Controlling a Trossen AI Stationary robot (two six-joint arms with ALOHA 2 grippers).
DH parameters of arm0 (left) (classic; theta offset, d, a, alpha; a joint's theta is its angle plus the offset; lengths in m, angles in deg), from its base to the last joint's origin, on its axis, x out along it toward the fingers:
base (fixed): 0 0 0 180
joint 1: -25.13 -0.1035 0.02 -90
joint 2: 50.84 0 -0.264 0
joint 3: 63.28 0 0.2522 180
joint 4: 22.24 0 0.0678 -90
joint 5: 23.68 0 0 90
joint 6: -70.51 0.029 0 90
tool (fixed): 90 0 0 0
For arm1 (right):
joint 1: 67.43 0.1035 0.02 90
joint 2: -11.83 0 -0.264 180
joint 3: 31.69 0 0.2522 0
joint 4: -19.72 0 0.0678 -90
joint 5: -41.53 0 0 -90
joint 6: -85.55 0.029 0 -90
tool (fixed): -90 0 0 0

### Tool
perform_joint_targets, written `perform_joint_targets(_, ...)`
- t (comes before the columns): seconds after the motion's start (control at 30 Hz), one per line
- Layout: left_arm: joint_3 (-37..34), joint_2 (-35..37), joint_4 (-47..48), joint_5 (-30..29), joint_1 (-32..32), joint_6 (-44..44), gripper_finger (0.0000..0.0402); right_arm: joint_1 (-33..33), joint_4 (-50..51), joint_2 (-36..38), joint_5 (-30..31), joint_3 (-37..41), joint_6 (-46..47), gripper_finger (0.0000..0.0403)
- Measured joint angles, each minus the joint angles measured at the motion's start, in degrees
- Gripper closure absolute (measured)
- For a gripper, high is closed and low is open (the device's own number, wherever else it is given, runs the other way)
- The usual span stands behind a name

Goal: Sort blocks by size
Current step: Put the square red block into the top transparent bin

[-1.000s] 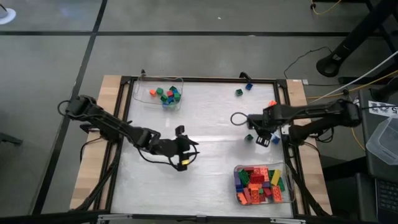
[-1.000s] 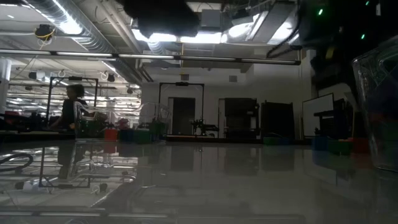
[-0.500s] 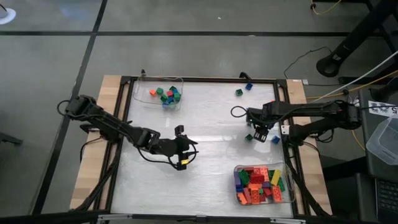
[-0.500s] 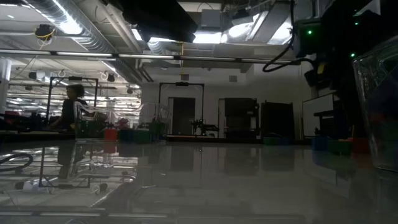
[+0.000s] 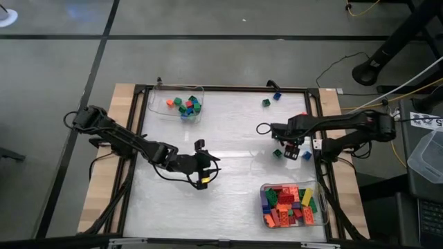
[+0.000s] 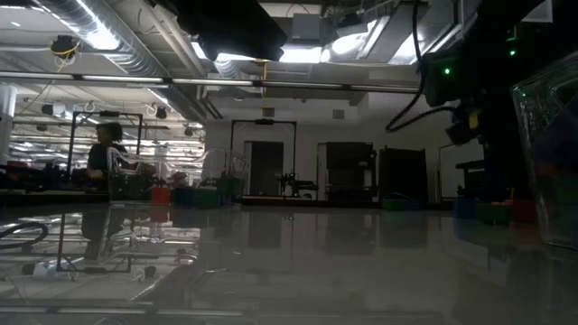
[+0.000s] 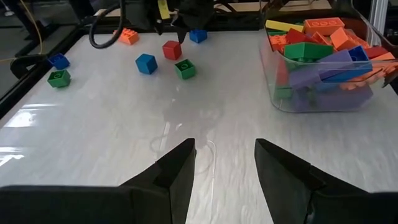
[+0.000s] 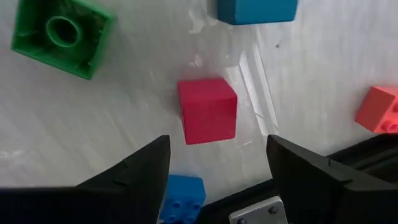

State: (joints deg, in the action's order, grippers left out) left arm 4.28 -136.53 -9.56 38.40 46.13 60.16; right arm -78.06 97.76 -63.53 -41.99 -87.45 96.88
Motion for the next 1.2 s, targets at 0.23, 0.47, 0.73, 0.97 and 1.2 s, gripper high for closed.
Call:
perform_joint_targets(0.23, 0.0, 0.0, 0.0, 0.0, 0.0, -0.1, 0.0247, -0.4, -2.8, -1.5, -1.5, 1.9, -0.8, 0.0136)
perform_joint_targets(0.47, 0.0, 0.0, 0.2, 0.0, 0.0, -0.2, 0.0247, -0.4, -3.5, -4.4, -1.0, 2.1, 0.4, 0.0141)
perform_joint_targets(0.73, 0.0, 0.0, 0.5, 0.0, 0.4, -0.2, 0.0247, -0.4, -5.8, -7.6, -1.8, 2.1, 1.1, 0.0215)
perform_joint_targets(0.97, 0.0, 0.3, 0.6, 0.0, 2.2, 0.5, 0.0247, -0.3, -8.4, -8.4, -6.8, 1.8, 0.2, 0.0271)
perform_joint_targets(1.2, 0.1, 4.4, 0.5, -4.7, 3.3, 4.0, 0.0247, -0.3, -5.5, -8.6, -11.7, -2.0, 0.6, 0.0271)
